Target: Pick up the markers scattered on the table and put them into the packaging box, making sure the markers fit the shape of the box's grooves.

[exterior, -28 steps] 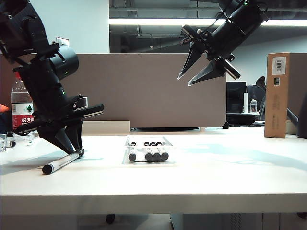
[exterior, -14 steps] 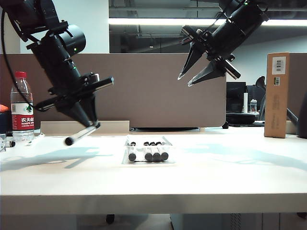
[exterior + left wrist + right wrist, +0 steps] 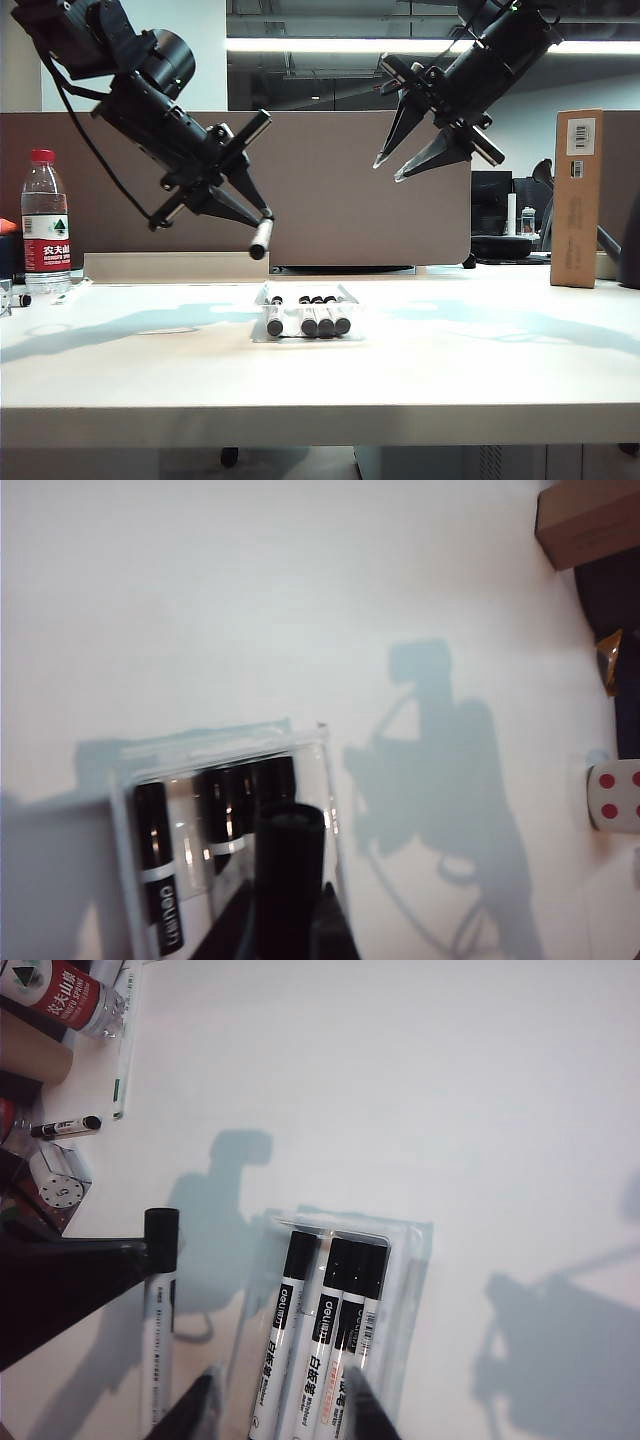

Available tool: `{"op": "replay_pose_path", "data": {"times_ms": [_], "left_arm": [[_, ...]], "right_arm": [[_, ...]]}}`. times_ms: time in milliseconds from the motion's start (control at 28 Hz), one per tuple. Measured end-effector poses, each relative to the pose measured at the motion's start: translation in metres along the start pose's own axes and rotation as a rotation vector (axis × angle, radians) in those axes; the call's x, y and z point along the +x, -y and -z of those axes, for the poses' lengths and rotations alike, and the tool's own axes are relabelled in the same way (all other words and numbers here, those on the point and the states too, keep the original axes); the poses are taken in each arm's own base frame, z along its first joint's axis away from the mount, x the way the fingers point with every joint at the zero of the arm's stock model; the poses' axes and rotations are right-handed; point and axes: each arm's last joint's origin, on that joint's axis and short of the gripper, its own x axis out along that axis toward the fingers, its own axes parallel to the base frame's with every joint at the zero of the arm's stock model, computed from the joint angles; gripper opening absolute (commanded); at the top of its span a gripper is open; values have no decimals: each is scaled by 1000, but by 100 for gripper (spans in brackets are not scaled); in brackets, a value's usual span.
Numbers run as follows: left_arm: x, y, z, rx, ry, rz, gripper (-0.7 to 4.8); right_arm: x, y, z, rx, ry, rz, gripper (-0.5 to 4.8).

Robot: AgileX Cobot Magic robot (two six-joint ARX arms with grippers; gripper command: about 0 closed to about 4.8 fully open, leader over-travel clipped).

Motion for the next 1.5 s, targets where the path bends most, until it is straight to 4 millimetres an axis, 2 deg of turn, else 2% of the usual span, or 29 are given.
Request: {"op": "replay_pose_path", "data": {"times_ms": [286,429,751,930,1037,1073,1502], "left_arm": [[36,-14,18,-111,-91,-10,6],[38,-11,19,-103,-89,1,146],[38,-12,18,-100,-62,-24,168],[38,-9,14,-82,-32,0,253],[38,-8,12,-68,-6,14,359],[38,-8,11,-66,-2,16,370],[39,-5,14,-81,-25,38,372]], "right_arm": [[0,0,1,6,-10,4,157],[0,1,2,7,-20,8,157],[0,1,3,-4,-32,12,157],[0,1,3,-4,-31,12,157],[0,1,3,-4,-31,11,157],[0,1,3,-5,-30,11,157],[0,0,1,-17,-10,4,157]]}}
